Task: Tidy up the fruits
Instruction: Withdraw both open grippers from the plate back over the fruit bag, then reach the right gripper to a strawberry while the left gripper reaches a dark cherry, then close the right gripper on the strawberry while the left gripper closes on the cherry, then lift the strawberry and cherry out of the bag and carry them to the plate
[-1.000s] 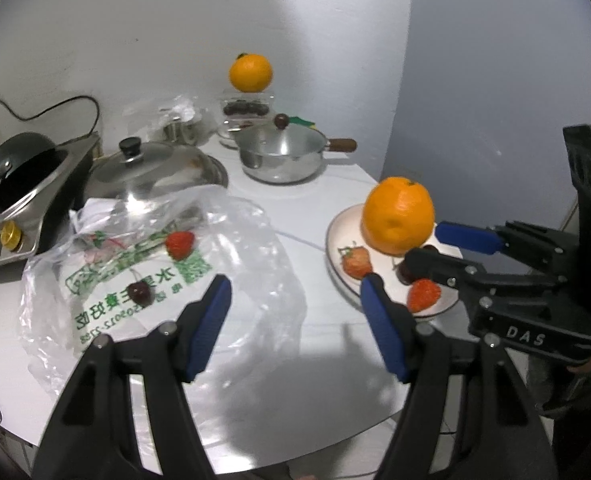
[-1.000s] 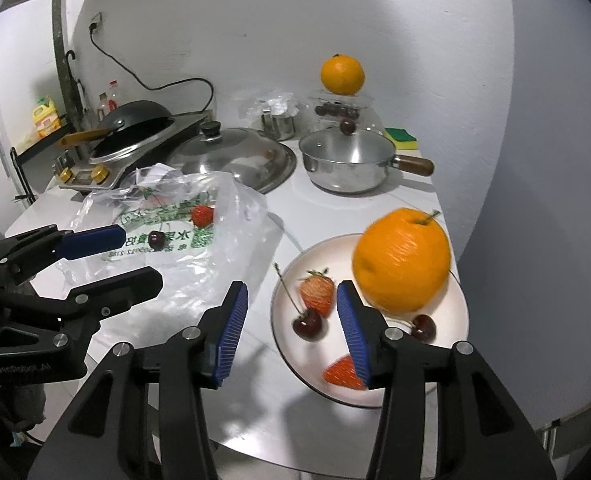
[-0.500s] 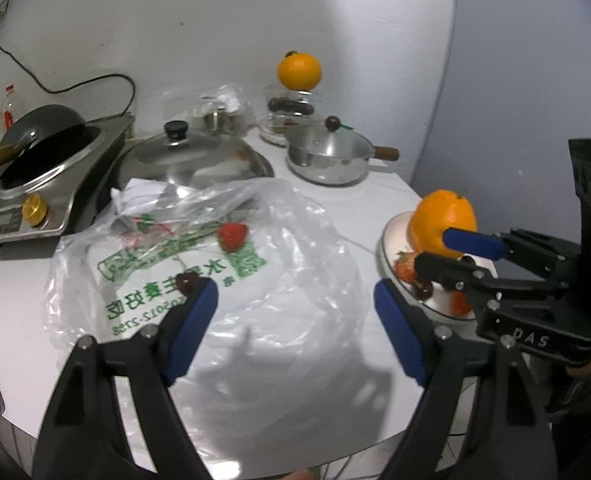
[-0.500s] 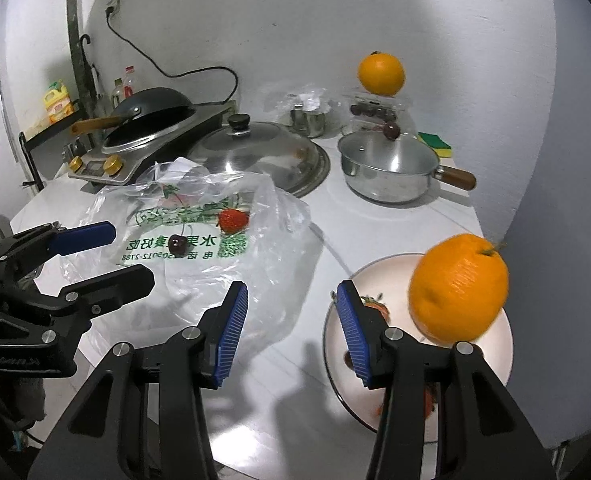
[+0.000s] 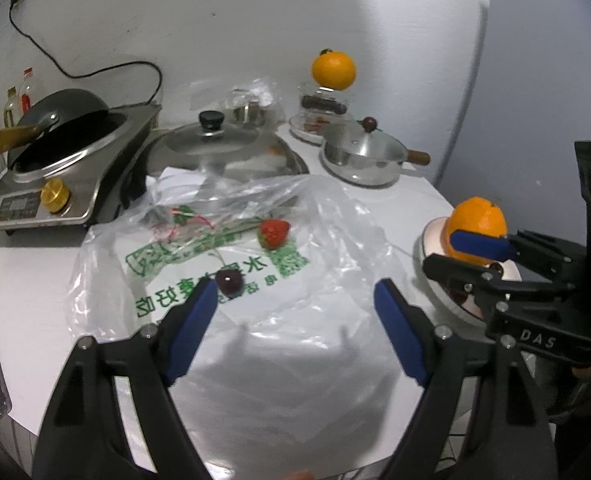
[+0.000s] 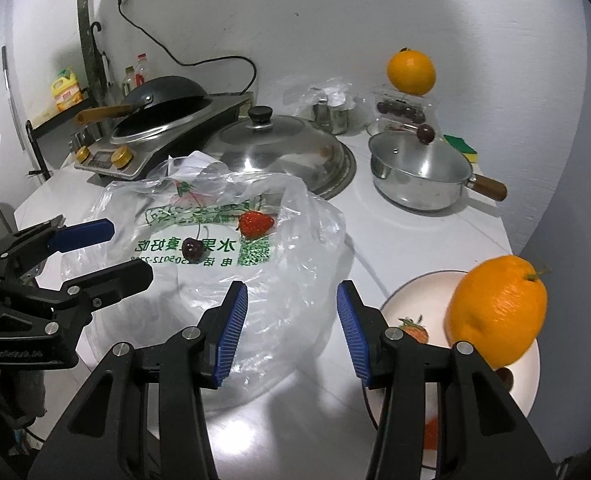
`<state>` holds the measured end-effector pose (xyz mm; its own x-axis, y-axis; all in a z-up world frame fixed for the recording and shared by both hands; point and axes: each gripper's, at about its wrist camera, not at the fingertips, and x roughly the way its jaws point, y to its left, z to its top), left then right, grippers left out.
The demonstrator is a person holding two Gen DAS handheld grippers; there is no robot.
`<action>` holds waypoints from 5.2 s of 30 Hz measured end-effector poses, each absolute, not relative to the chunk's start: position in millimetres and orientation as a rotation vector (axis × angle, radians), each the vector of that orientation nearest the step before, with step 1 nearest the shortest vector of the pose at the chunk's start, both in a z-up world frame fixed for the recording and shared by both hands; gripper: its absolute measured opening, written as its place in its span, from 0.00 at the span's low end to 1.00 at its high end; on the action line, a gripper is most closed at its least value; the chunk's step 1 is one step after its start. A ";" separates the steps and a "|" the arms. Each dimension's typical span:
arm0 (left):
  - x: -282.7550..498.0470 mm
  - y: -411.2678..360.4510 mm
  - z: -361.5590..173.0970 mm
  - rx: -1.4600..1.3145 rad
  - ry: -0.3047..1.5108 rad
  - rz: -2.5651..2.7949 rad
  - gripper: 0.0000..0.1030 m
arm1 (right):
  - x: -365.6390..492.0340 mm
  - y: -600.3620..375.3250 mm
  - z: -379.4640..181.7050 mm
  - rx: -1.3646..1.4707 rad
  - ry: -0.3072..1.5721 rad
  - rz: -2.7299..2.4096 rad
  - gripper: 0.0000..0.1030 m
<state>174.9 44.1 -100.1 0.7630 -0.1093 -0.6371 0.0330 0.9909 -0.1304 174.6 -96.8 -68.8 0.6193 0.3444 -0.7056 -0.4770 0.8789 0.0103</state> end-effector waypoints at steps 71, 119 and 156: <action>262.8 123.8 -173.4 -0.176 0.825 0.007 0.79 | 318.1 18.1 -156.0 -0.204 0.958 0.555 0.57; 261.1 88.5 -176.1 -0.041 0.858 -0.115 0.30 | 301.7 -1.6 -131.4 -0.143 0.915 0.588 0.41; 211.0 63.1 -122.4 -0.004 0.748 -0.103 0.30 | 231.6 -39.2 -76.5 -0.162 0.814 0.570 0.41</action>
<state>211.0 63.1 -122.4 0.7282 -0.0952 -0.6787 0.0924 0.9949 -0.0404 231.6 -39.2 -76.5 0.5471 0.4177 -0.7255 -0.5387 0.8390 0.0768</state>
